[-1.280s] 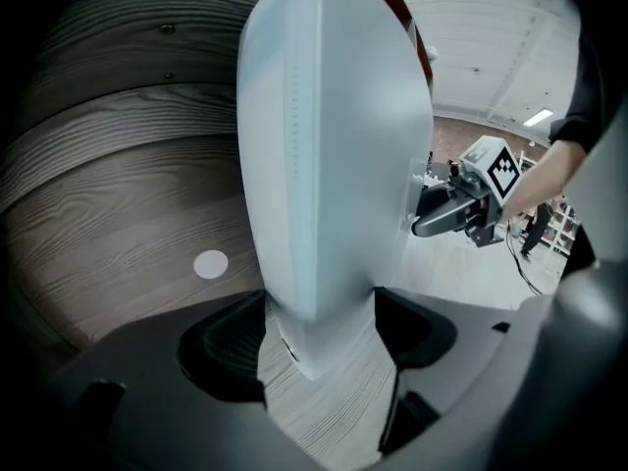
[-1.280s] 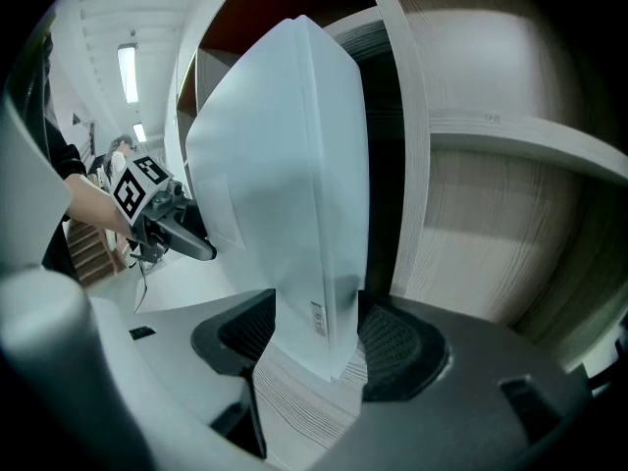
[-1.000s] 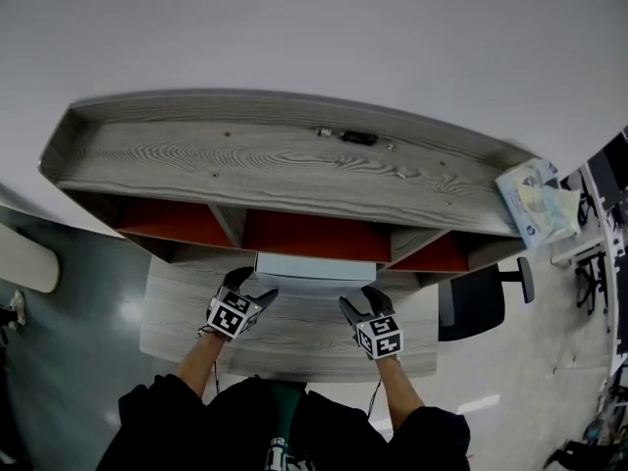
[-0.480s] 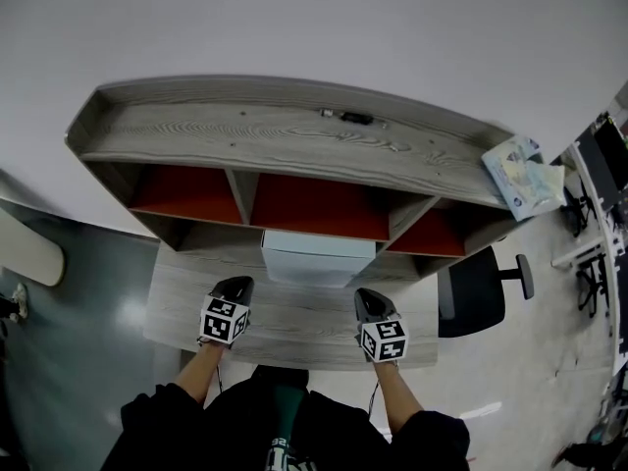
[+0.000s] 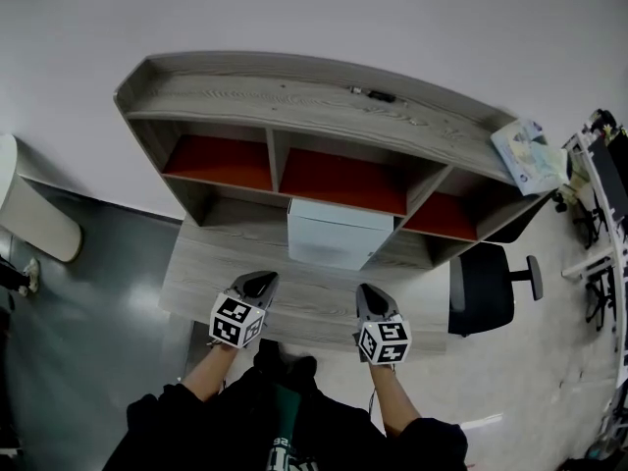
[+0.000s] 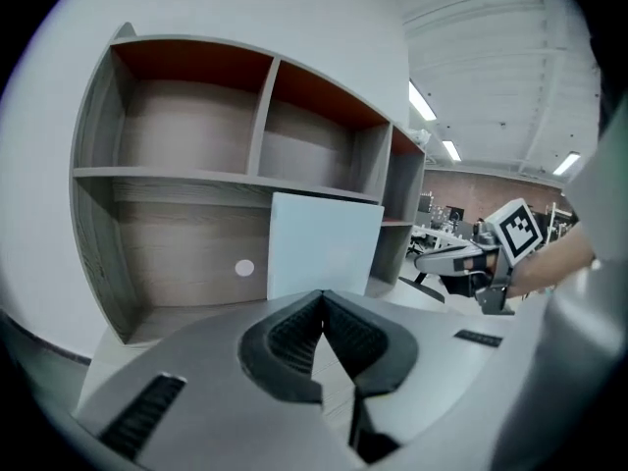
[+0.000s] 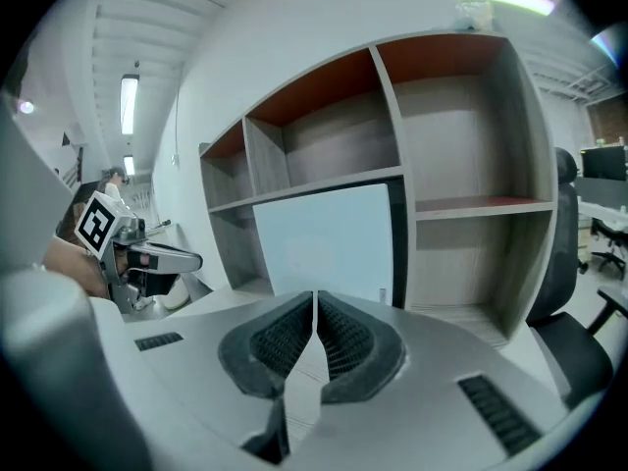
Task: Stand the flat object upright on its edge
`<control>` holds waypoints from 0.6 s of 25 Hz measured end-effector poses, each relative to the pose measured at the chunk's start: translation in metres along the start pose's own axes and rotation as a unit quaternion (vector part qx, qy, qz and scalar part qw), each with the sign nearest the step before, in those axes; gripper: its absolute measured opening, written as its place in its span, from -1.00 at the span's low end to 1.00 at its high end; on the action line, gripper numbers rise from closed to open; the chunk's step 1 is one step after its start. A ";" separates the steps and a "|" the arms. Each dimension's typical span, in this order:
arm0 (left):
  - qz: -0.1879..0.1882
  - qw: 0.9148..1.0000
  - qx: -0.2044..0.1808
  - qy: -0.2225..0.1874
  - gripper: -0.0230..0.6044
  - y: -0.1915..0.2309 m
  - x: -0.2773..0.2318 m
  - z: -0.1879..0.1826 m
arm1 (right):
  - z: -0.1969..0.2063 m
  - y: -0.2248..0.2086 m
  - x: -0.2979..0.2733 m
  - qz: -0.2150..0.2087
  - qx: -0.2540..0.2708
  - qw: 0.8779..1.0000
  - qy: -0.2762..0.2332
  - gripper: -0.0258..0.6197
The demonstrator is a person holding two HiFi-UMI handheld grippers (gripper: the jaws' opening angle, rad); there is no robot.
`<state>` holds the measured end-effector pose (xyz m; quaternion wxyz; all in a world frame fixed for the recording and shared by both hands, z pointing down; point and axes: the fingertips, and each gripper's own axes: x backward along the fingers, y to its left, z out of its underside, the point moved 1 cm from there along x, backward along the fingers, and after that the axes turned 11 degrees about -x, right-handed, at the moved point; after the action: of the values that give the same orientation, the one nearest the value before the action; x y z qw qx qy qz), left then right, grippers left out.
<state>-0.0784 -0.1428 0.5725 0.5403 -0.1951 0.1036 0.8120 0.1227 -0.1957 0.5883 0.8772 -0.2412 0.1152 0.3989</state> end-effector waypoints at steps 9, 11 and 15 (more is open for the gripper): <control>0.032 0.998 -0.047 -0.025 -0.89 -0.025 0.036 -0.016 | -0.002 0.061 0.031 -0.013 -0.001 0.999 -0.030 -0.80; 0.040 0.998 -0.044 -0.030 -0.89 -0.026 0.048 -0.013 | 0.000 0.076 0.035 -0.011 0.000 0.999 -0.031 -0.80; 0.057 0.996 -0.050 -0.045 -0.89 -0.029 0.071 -0.011 | 0.005 0.106 0.047 -0.006 -0.006 0.999 -0.041 -0.80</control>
<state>-0.0737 -0.0757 0.5336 0.4871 -0.1794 0.0493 0.8533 0.0740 -0.1032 0.5386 0.8822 -0.2306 0.0750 0.4037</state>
